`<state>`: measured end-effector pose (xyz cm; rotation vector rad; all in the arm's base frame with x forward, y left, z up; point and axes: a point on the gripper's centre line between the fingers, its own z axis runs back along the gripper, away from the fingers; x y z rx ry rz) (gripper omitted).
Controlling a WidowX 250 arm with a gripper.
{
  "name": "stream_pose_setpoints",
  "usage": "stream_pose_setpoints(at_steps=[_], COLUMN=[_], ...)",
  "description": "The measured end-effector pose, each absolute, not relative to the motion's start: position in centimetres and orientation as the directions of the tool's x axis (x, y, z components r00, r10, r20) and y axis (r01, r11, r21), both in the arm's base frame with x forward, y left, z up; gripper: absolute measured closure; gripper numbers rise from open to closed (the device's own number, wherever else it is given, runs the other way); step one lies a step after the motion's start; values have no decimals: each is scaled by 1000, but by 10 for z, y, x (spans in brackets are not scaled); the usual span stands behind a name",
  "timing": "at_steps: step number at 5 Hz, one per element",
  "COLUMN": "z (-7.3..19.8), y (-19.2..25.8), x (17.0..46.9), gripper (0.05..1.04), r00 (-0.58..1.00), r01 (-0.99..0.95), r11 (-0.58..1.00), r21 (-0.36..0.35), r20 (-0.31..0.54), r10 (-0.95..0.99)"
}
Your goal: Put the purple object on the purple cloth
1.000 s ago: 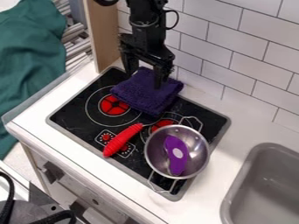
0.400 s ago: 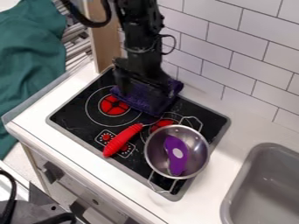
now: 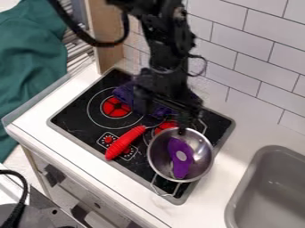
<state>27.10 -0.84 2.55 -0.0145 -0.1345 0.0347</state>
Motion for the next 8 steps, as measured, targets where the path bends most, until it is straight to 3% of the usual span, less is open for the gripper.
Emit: stream_pose_setpoints(at_steps=[4, 5, 6, 8], z=[-35, -40, -41, -35], y=[-33, -28, -27, -22], x=[278, 283, 284, 273], gripper=[85, 130, 331, 333], r00=[996, 995, 995, 996], r01=[-85, -100, -92, -89], r11=[994, 992, 993, 995], r21=[-62, -74, -80, -51], r20=[-23, -38, -42, -28], r10=[84, 97, 89, 88])
